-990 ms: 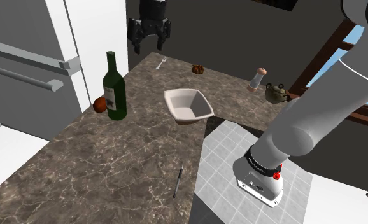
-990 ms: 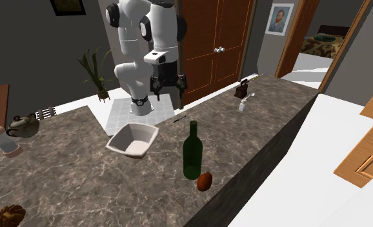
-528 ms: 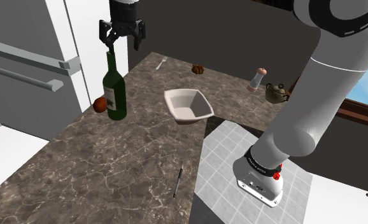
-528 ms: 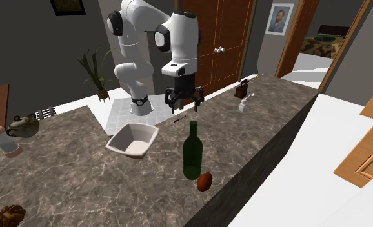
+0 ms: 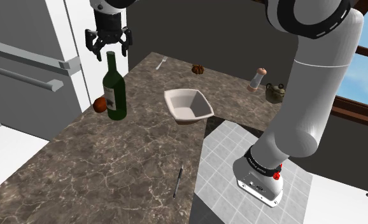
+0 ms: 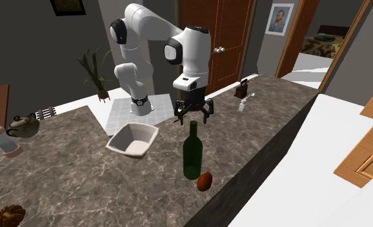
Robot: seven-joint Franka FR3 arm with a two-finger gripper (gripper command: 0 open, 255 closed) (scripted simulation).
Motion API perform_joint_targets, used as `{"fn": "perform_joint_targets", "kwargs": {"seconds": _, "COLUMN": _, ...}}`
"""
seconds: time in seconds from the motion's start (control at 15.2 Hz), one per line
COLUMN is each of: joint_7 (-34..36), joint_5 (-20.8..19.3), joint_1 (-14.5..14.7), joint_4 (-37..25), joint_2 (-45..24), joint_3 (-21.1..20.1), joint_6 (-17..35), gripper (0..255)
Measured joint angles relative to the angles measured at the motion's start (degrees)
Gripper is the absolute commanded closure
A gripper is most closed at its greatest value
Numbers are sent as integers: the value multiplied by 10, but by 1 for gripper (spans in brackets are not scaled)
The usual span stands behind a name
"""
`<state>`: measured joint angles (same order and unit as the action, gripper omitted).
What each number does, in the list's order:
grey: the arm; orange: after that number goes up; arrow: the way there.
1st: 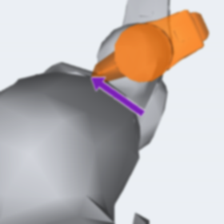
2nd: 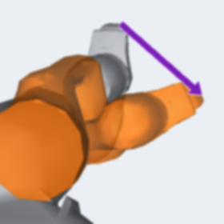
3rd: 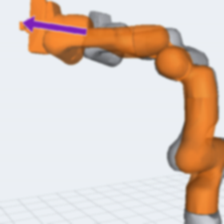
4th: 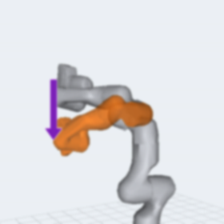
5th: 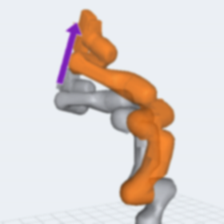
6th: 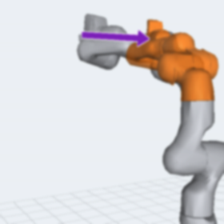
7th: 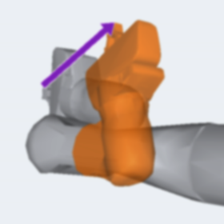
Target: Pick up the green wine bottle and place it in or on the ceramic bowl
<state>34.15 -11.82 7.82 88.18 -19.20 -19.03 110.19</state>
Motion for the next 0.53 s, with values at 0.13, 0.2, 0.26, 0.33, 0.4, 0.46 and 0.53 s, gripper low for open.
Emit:
{"fn": "perform_joint_targets", "kwargs": {"seconds": 0.13, "joint_7": 2, "joint_5": -2, "joint_1": 0, "joint_4": 11, "joint_2": -3, "joint_3": 1, "joint_6": 14, "gripper": 0}}
{"fn": "perform_joint_targets", "kwargs": {"seconds": 0.2, "joint_7": 3, "joint_5": -3, "joint_1": -1, "joint_4": 15, "joint_2": -5, "joint_3": 1, "joint_6": 19, "gripper": 0}}
{"fn": "perform_joint_targets", "kwargs": {"seconds": 0.26, "joint_7": 3, "joint_5": -3, "joint_1": 0, "joint_4": 15, "joint_2": -7, "joint_3": 1, "joint_6": 22, "gripper": 0}}
{"fn": "perform_joint_targets", "kwargs": {"seconds": 0.33, "joint_7": 3, "joint_5": -3, "joint_1": -1, "joint_4": 16, "joint_2": -7, "joint_3": 2, "joint_6": 23, "gripper": 0}}
{"fn": "perform_joint_targets", "kwargs": {"seconds": 0.4, "joint_7": 3, "joint_5": -3, "joint_1": -1, "joint_4": 17, "joint_2": -7, "joint_3": 2, "joint_6": 24, "gripper": 0}}
{"fn": "perform_joint_targets", "kwargs": {"seconds": 0.46, "joint_7": 2, "joint_5": -4, "joint_1": -1, "joint_4": 17, "joint_2": -7, "joint_3": 2, "joint_6": 24, "gripper": 0}}
{"fn": "perform_joint_targets", "kwargs": {"seconds": 0.53, "joint_7": 2, "joint_5": -4, "joint_1": -1, "joint_4": 18, "joint_2": -7, "joint_3": 2, "joint_6": 24, "gripper": 0}}
